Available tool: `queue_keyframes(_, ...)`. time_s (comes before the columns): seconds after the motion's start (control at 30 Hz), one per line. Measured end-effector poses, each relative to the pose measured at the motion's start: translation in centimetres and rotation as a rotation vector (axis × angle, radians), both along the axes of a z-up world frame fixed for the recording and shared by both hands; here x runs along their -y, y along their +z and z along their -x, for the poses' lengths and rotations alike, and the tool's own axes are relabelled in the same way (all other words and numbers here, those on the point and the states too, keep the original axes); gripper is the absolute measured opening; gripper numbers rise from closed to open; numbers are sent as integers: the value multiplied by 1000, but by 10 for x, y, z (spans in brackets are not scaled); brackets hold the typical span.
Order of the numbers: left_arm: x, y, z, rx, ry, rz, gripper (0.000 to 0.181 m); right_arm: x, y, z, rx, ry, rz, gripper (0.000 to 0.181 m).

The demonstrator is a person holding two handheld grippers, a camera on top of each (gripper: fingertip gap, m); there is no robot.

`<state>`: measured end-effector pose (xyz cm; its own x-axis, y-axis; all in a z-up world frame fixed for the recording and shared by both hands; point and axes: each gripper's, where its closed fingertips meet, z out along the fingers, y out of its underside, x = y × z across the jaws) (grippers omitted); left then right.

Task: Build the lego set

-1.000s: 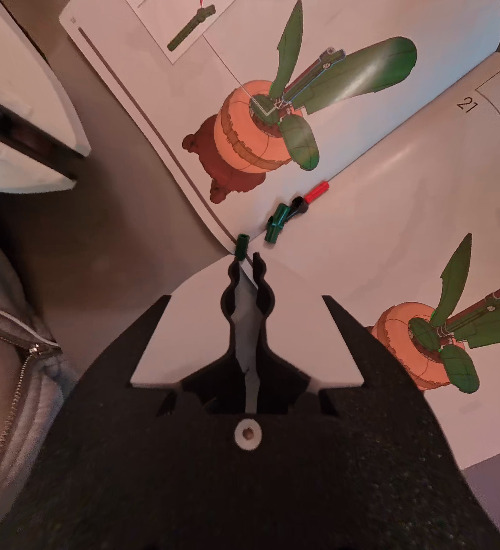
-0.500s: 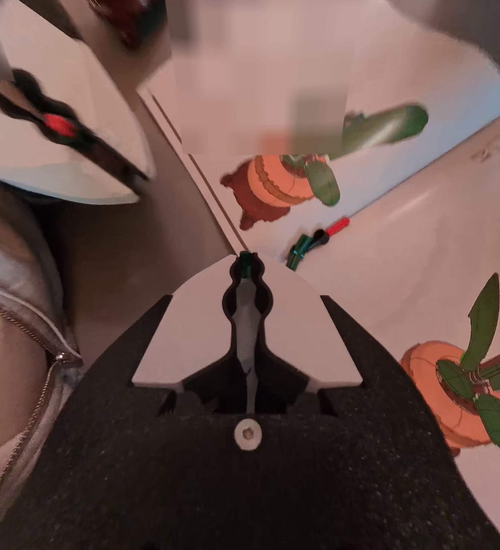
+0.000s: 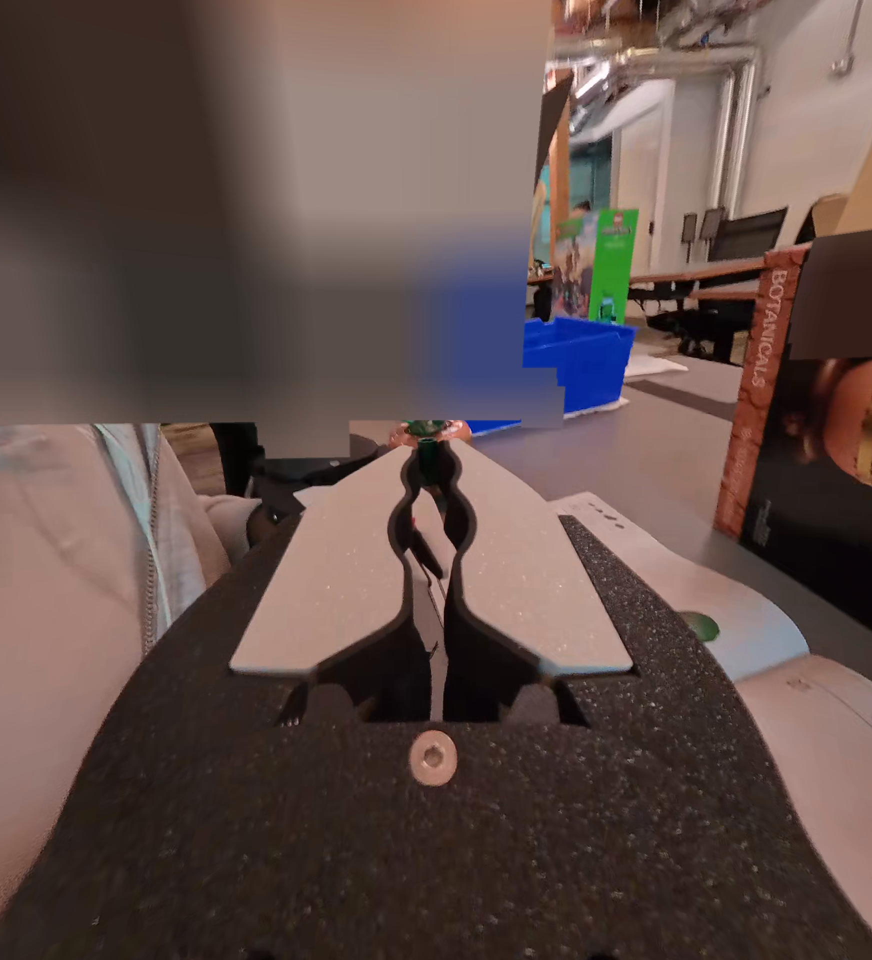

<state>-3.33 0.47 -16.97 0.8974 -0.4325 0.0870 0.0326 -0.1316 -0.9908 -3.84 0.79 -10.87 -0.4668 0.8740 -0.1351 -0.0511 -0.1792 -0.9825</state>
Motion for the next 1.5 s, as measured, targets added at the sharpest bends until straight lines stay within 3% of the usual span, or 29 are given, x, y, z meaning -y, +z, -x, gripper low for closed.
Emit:
queue_keyframes(0.83,0,1,1,5,5,-5,4,1,-3,9,-23,3,6,6)
queue_keyframes(1.5,0,1,4,8,22,-9,4,-13,-25,9,89,-102,-30,6)
